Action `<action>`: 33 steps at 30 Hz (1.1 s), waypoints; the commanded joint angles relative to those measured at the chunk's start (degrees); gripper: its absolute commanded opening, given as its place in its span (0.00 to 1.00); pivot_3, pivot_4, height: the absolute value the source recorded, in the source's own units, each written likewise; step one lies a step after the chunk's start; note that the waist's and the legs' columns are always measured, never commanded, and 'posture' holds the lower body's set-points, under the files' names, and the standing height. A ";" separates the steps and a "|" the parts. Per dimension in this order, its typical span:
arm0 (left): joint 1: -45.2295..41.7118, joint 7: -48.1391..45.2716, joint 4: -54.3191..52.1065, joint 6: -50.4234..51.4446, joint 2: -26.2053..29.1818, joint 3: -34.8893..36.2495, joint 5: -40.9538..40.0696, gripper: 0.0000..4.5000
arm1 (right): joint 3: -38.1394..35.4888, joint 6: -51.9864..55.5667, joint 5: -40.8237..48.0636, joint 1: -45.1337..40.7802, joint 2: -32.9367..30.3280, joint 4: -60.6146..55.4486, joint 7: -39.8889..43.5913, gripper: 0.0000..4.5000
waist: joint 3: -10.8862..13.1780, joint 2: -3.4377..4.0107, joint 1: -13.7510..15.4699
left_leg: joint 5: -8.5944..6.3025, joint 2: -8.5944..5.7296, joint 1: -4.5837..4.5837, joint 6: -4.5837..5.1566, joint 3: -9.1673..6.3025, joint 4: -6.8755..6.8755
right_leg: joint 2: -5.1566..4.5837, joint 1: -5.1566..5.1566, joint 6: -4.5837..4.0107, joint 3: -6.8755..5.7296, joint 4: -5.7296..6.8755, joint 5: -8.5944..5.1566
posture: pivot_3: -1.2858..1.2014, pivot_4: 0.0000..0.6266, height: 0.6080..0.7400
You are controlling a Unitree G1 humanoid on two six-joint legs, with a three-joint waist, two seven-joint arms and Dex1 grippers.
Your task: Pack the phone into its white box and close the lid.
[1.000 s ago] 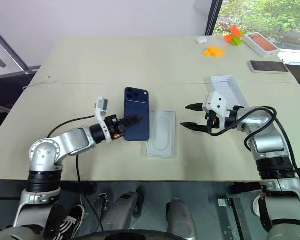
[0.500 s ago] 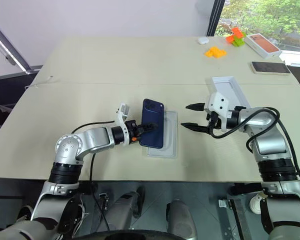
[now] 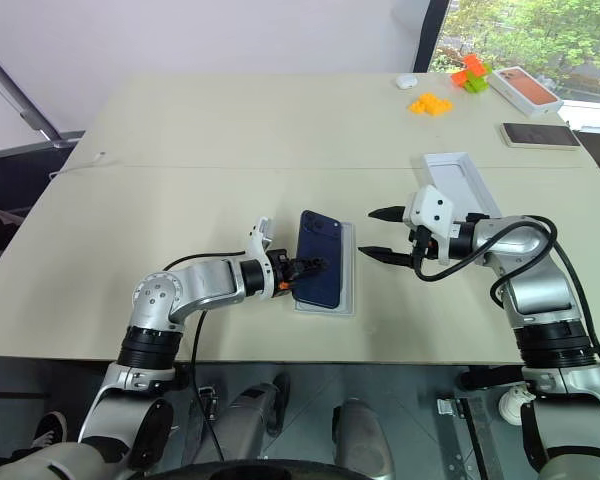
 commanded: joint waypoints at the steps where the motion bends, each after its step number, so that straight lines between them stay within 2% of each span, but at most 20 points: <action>1: -1.00 0.08 -0.82 -0.43 -1.31 0.90 -1.09 0.00 | -0.52 0.16 0.18 -0.29 -0.41 -2.62 -0.47 0.75 | 0.00 0.00 0.01 | 0.00 0.00 0.00 0.00 0.00 0.00 | 0.00 0.00 0.00 0.00 0.00 0.00 | 0.52 0.24 1.00; 10: -1.46 -0.35 -0.32 -0.32 -2.53 1.06 0.82 0.00 | 0.22 0.91 -0.30 -0.98 -0.24 -3.01 -1.31 0.75 | 0.00 0.00 0.00 | -0.01 0.00 0.00 0.01 0.01 0.00 | 0.00 0.02 0.00 0.00 -0.01 0.00 | 0.52 0.24 1.00; 12: -1.47 -0.27 -0.25 -0.40 -2.71 1.21 0.97 0.23 | 0.42 0.78 -0.38 -1.01 -0.29 -3.01 -1.47 0.76 | 0.00 0.00 -0.01 | -0.01 0.00 -0.01 0.01 0.01 0.00 | 0.00 0.00 0.00 0.00 0.00 0.00 | 0.52 0.24 1.00; 14: -1.52 -0.09 -0.19 -0.49 -2.79 1.30 1.07 0.40 | 0.60 0.77 -0.44 -0.97 -0.25 -3.08 -1.61 0.76 | 0.00 0.00 -0.01 | -0.01 0.00 0.00 0.01 0.01 0.00 | 0.00 0.01 0.00 0.00 0.00 0.00 | 0.52 0.24 1.00; 19: -2.32 0.53 -0.44 -0.09 -2.78 1.58 0.46 0.97 | 0.84 1.07 -0.45 -1.15 -0.03 -3.17 -1.93 0.76 | 0.00 0.00 -0.09 | -0.01 0.00 0.03 0.01 0.01 0.03 | 0.00 0.06 -0.01 -0.01 0.00 -0.01 | 0.52 0.24 1.00; 23: -3.61 0.44 -1.13 0.37 -2.63 1.56 -0.30 0.99 | 1.07 1.24 -0.62 -1.45 0.24 -2.84 -2.09 0.76 | -0.01 0.01 -0.12 | -0.01 0.00 0.06 0.01 0.02 0.03 | 0.00 0.08 -0.01 -0.01 0.00 0.00 | 0.52 0.24 1.00; 33: -3.98 0.50 -4.49 5.53 2.12 -0.72 -1.26 0.99 | 1.65 0.85 -1.23 -2.63 1.42 -1.69 -2.12 0.76 | -0.01 0.01 -0.02 | -0.02 0.00 0.02 0.02 0.02 -0.01 | 0.00 0.04 0.01 -0.01 -0.02 -0.01 | 0.52 0.24 1.00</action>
